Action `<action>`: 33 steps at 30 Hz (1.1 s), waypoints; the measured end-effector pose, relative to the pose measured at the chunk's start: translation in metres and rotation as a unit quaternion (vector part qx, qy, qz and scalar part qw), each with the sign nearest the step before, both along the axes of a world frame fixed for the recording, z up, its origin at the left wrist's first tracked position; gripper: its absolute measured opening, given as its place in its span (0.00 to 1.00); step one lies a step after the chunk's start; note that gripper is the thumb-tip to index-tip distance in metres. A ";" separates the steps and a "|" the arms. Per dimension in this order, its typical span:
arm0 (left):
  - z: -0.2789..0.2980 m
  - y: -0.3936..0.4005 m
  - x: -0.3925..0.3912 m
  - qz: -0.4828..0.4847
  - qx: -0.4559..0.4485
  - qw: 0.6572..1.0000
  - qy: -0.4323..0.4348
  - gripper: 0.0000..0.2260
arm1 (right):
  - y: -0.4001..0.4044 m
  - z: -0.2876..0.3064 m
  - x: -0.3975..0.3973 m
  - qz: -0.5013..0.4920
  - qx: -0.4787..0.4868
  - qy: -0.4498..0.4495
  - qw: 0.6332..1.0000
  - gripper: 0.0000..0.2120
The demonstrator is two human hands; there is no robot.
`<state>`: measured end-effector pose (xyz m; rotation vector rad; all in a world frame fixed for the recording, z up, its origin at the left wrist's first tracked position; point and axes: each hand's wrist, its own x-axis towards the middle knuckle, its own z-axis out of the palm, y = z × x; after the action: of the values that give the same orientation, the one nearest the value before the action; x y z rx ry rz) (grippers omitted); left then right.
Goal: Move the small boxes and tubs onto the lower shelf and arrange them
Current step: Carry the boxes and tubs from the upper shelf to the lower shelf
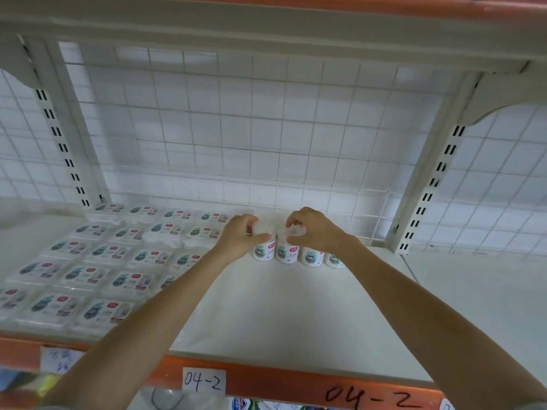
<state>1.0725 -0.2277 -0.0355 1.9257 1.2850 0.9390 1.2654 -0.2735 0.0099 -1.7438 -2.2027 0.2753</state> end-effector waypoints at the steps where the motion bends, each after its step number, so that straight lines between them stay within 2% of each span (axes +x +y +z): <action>1: 0.000 0.000 0.000 0.000 0.004 1.000 0.002 0.25 | 0.000 0.000 0.000 -0.001 0.001 -0.006 1.000 0.15; 5: 0.001 -0.001 0.002 -0.001 0.008 1.000 0.007 0.26 | -0.001 -0.002 -0.001 -0.011 0.003 -0.021 1.000 0.16; 8: 0.000 -0.001 -0.001 -0.004 -0.009 1.000 -0.005 0.28 | -0.008 -0.003 -0.002 -0.032 0.029 -0.069 0.997 0.18; 12: 0.006 -0.011 -0.008 0.008 0.010 1.000 -0.006 0.22 | -0.028 -0.002 -0.003 -0.069 0.067 -0.070 0.993 0.23; 18: 0.009 -0.038 -0.046 -0.065 0.138 0.986 0.072 0.15 | -0.097 -0.013 0.005 -0.138 0.139 -0.051 0.979 0.21; 20: 0.005 -0.059 -0.058 -0.062 0.183 0.974 0.115 0.14 | -0.128 -0.024 0.007 -0.159 0.171 -0.066 0.970 0.18; 23: -0.004 -0.098 -0.076 -0.040 0.251 0.949 0.188 0.14 | -0.174 -0.037 0.010 -0.191 0.188 -0.081 0.960 0.19; 26: -0.011 -0.137 -0.094 -0.016 0.280 0.926 0.253 0.19 | -0.217 -0.046 0.011 -0.220 0.184 -0.091 0.954 0.19; 30: -0.017 -0.200 -0.115 0.043 0.303 0.902 0.305 0.18 | -0.273 -0.057 0.008 -0.222 0.189 -0.107 0.951 0.18; 33: -0.031 -0.255 -0.134 0.066 0.289 0.900 0.320 0.18 | -0.315 -0.069 0.001 -0.209 0.171 -0.101 0.958 0.13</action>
<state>0.9381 -0.4831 -0.0660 2.8052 1.6379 0.8371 1.2668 -0.5883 -0.0592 -2.0353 -1.7995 -0.3749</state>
